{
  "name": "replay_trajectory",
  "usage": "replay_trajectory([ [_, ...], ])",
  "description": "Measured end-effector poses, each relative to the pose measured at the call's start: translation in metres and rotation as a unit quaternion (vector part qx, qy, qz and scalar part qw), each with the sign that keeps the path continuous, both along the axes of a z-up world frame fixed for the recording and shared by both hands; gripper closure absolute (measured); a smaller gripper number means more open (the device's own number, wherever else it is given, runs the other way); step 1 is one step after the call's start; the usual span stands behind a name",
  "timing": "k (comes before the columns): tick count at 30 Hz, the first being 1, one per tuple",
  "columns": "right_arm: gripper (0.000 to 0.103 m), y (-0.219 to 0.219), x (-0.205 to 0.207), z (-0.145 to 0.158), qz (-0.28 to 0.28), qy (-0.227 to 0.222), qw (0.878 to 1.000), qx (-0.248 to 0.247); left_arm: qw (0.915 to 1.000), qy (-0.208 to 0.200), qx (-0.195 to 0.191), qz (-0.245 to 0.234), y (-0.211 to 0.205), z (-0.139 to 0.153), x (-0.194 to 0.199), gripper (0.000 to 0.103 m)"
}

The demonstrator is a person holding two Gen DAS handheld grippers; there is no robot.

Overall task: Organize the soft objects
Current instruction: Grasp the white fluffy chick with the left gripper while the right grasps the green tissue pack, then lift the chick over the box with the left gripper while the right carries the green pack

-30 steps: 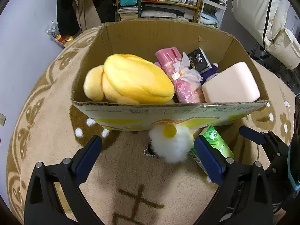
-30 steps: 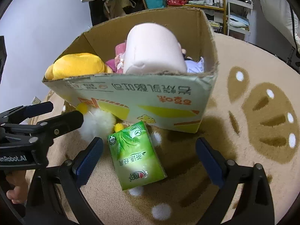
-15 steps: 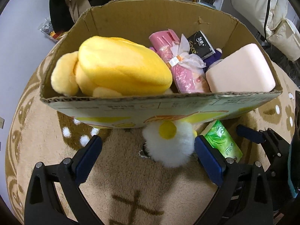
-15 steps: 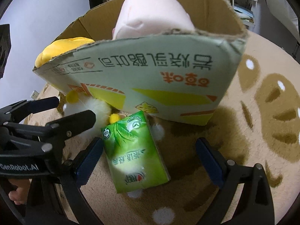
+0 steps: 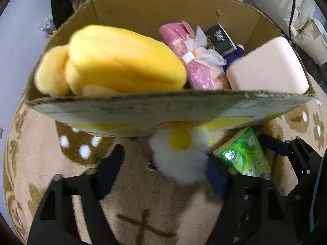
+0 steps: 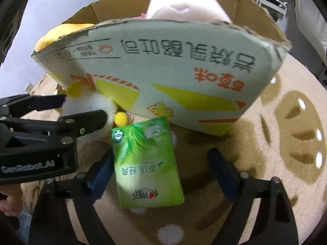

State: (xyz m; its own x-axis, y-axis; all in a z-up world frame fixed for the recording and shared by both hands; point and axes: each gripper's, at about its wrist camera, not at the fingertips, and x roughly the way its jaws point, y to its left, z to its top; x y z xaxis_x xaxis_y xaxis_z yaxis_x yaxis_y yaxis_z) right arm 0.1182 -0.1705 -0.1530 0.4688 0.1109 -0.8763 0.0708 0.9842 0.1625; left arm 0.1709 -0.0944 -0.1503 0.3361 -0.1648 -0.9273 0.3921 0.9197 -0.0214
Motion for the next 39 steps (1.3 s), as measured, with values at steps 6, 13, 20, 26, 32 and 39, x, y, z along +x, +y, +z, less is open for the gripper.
replay_trajectory([
  [6, 0.041, -0.019, -0.01, 0.009, -0.011, 0.0, 1.0, 0.011, 0.9999, 0.009, -0.006, -0.004, -0.006, -0.008, 0.0, 0.058],
  [13, 0.042, -0.027, -0.015, 0.015, -0.013, -0.003, 1.0, 0.021, 0.9999, -0.011, -0.013, -0.001, -0.004, -0.004, -0.005, 0.066],
  [20, 0.043, -0.033, -0.03, 0.028, -0.037, -0.012, 0.999, 0.03, 0.9991, -0.032, -0.016, -0.021, 0.008, 0.009, -0.031, 0.068],
  [26, 0.043, -0.035, -0.043, 0.049, -0.039, -0.046, 0.998, 0.02, 0.9983, -0.054, -0.019, -0.011, 0.031, 0.026, -0.056, 0.068],
  [32, 0.043, -0.023, -0.055, 0.077, -0.031, -0.086, 0.996, 0.007, 0.9949, -0.096, -0.029, -0.002, 0.041, 0.059, -0.088, 0.068],
  [39, 0.043, -0.011, -0.067, 0.121, -0.022, -0.171, 0.985, -0.012, 0.9862, -0.16, -0.041, 0.011, 0.048, 0.106, -0.097, 0.068],
])
